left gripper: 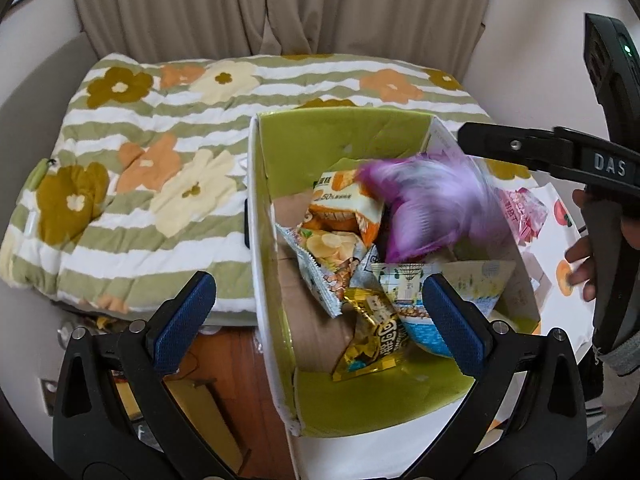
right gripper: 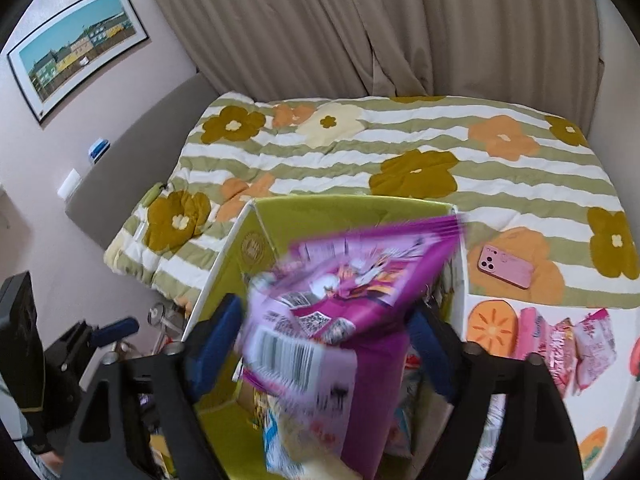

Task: Organize snacks
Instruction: 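Carry both bags into the green box and open both tools, then move both tools back over the remaining snacks on the sheet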

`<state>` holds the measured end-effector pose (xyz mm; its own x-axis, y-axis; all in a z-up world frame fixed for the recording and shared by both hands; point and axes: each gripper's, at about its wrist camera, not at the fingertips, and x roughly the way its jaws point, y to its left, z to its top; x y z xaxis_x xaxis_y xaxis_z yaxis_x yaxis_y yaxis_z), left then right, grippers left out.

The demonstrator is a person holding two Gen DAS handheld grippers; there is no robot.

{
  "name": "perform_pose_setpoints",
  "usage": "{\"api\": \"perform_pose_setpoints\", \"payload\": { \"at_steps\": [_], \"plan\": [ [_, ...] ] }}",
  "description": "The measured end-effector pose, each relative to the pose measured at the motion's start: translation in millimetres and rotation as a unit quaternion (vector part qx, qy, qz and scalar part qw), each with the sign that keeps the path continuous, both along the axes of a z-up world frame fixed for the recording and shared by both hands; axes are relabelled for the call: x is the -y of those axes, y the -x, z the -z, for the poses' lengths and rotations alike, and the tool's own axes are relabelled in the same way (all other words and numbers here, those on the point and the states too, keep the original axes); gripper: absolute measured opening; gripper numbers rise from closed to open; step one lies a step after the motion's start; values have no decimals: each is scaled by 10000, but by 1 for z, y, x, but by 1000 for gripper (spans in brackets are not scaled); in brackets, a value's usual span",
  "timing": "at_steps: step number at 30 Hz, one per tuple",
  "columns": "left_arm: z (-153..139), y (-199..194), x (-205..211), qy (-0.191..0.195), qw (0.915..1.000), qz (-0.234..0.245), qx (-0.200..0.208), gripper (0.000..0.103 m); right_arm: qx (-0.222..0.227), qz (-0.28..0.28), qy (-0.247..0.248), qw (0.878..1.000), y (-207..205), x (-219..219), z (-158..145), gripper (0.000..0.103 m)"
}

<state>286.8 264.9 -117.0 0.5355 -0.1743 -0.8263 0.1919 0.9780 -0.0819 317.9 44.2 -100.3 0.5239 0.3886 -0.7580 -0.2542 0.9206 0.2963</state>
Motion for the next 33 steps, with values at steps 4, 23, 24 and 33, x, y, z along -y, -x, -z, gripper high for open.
{"api": "perform_pose_setpoints", "payload": {
  "at_steps": [4, 23, 24, 33],
  "plan": [
    [6, -3, -2, 33, 10000, 52, -71, 102, 169, 132, 138, 9997, 9, 2, 4, 100],
    [-21, 13, 11, 162, 9997, 81, 177, 102, 284, 376, 307, 9984, 44, 22, -23, 100],
    [-24, 16, 15, 182, 9996, 62, 203, 102, 321, 378, 327, 9982, 48, 26, -26, 100],
    [-38, 46, 65, 238, 9988, -133, 398, 102, 556, 479, 391, 9965, 82, 94, -44, 100]
  ]
}}
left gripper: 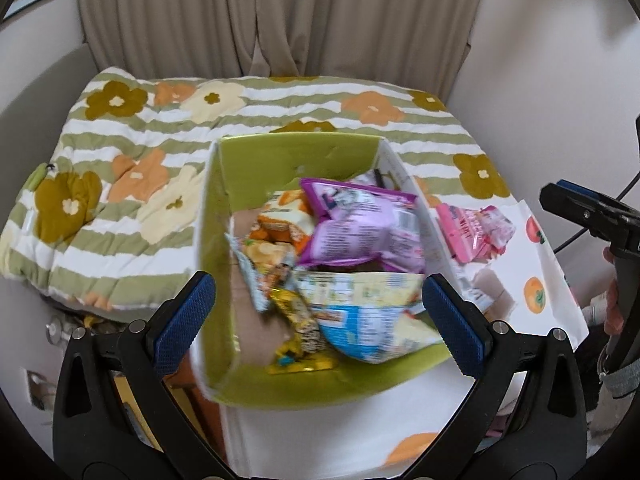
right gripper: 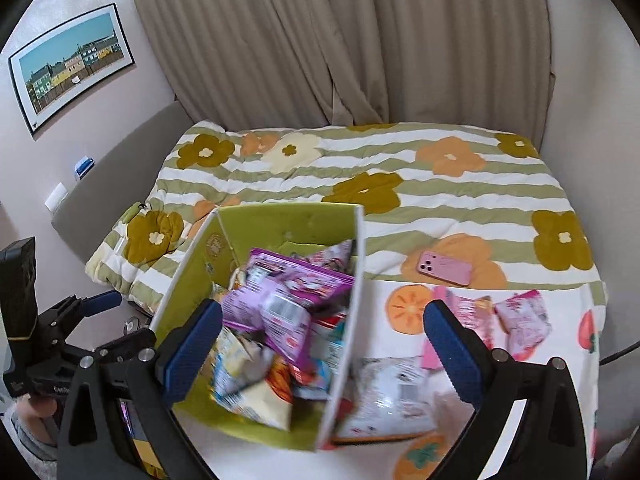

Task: Organize snacks
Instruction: 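Move both tools back over the remaining snacks on the sheet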

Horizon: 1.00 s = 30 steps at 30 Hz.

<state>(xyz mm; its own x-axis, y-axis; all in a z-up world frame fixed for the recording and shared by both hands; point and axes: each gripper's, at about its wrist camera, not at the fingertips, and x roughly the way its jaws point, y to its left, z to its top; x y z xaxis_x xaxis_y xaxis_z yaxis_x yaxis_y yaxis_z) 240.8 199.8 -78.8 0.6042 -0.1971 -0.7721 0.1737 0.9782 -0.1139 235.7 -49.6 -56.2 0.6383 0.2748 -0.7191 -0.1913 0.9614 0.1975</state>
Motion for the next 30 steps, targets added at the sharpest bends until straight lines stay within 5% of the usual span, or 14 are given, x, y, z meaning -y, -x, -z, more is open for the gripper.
{"api": "perform_pose_setpoints", "payload": {
  "at_steps": [6, 17, 30],
  "plan": [
    [0, 26, 54, 136, 9996, -241, 26, 102, 122, -99, 274, 9995, 23, 51, 1, 100],
    [11, 52, 183, -207, 9987, -459, 106, 102, 54, -470, 347, 9983, 55, 141, 27, 100],
    [79, 16, 279, -1089, 9918, -561, -367, 102, -554, -1053, 394, 9921, 64, 177, 119, 100]
  ]
}}
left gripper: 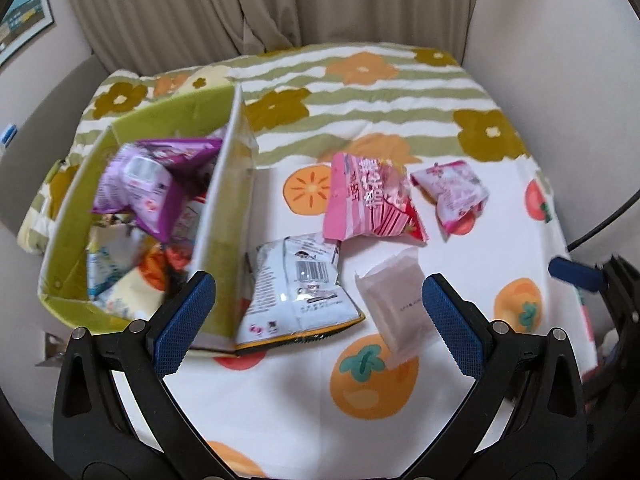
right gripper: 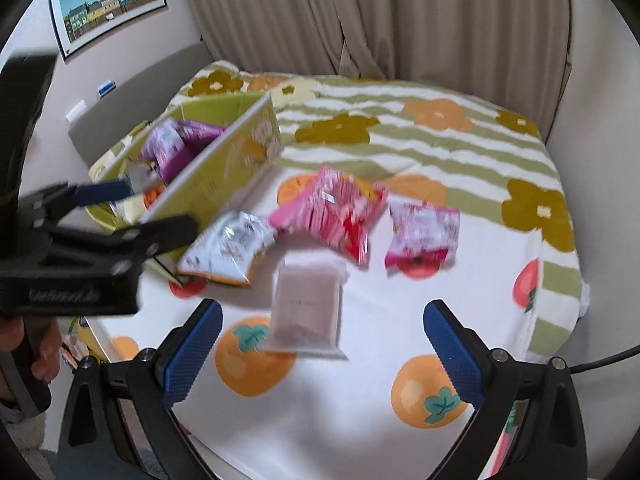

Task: Organize snacks
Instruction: 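Move both tools back over the remaining snacks on the sheet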

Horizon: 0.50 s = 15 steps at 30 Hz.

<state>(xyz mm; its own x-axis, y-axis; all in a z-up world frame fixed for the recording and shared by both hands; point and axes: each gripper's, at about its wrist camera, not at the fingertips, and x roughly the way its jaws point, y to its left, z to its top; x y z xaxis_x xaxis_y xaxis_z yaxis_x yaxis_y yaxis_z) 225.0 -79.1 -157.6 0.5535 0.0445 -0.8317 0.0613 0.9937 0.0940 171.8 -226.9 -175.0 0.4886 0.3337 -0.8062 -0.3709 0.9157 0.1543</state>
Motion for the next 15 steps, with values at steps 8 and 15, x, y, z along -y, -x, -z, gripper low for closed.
{"api": "perform_pose_setpoints", "payload": {
  "at_steps": [8, 15],
  "plan": [
    [56, -36, 17, -781, 9966, -90, -262, 97, -191, 94, 32, 9998, -7, -6, 54, 100],
    [90, -53, 19, -1384, 9885, -194, -581, 90, -191, -167, -39, 9997, -18, -22, 83, 100]
  ]
}}
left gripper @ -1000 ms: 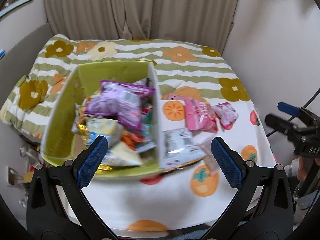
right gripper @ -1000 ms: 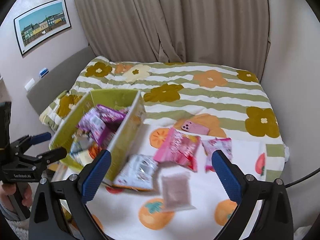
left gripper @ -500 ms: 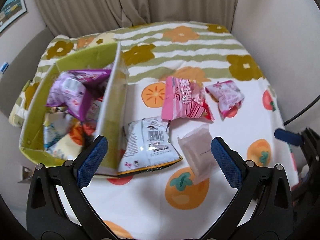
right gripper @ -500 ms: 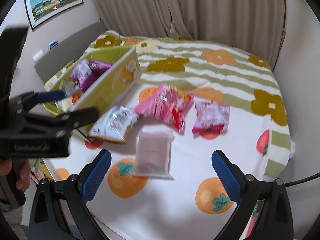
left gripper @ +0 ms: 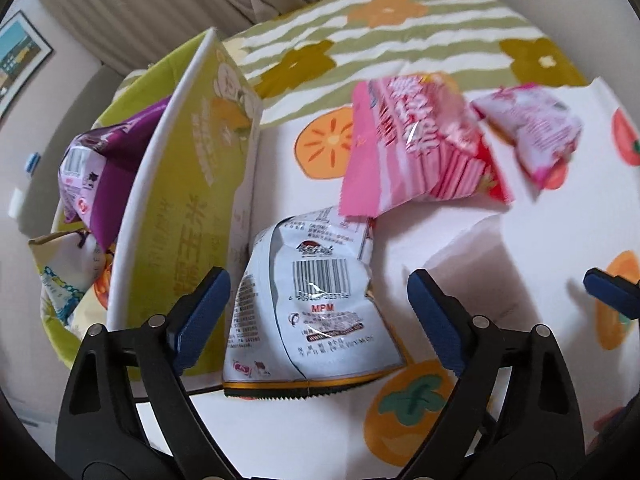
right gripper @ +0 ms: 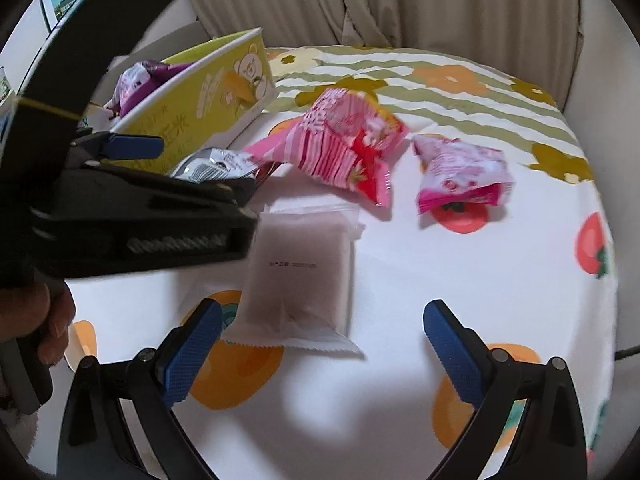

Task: Organize snacks
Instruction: 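Move both tools back over the remaining snacks on the sheet, then grasp the silver MPM bag with the left tool while the right tool grasps the white pastry packet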

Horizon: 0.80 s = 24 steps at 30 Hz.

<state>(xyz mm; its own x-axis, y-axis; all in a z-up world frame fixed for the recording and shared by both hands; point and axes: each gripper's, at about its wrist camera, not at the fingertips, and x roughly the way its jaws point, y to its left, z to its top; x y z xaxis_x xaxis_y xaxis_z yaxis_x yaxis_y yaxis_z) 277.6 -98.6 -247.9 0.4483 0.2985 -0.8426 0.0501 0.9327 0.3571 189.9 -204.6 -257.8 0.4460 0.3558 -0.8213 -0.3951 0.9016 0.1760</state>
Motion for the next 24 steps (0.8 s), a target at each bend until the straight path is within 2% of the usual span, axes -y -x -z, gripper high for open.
{"api": "perform_pose_setpoints", "payload": {
  "at_steps": [4, 6, 11, 12, 13, 14, 24],
  "plan": [
    [10, -8, -2, -221, 9997, -23, -94, 89, 155, -185, 113, 9996, -3, -13, 5, 100],
    [16, -11, -2, -184, 9996, -34, -221, 84, 194, -282, 169, 9993, -5, -18, 8, 100],
    [23, -11, -7, -394, 9988, -31, -292, 76, 239, -347, 273, 9987, -9, -24, 16, 100],
    [23, -11, -8, -329, 9989, 10, -333, 74, 265, -345, 285, 9986, -10, -25, 17, 100],
    [24, -11, -9, -274, 9989, 18, -367, 66, 281, -346, 299, 9986, -10, -26, 18, 100],
    [27, -11, -10, -271, 9988, 25, -406, 64, 298, -351, 313, 9984, -11, -27, 19, 100],
    [19, -5, -18, 49, 9989, 136, -439, 58, 331, -311, 440, 9980, -15, -34, 27, 99]
  ]
}}
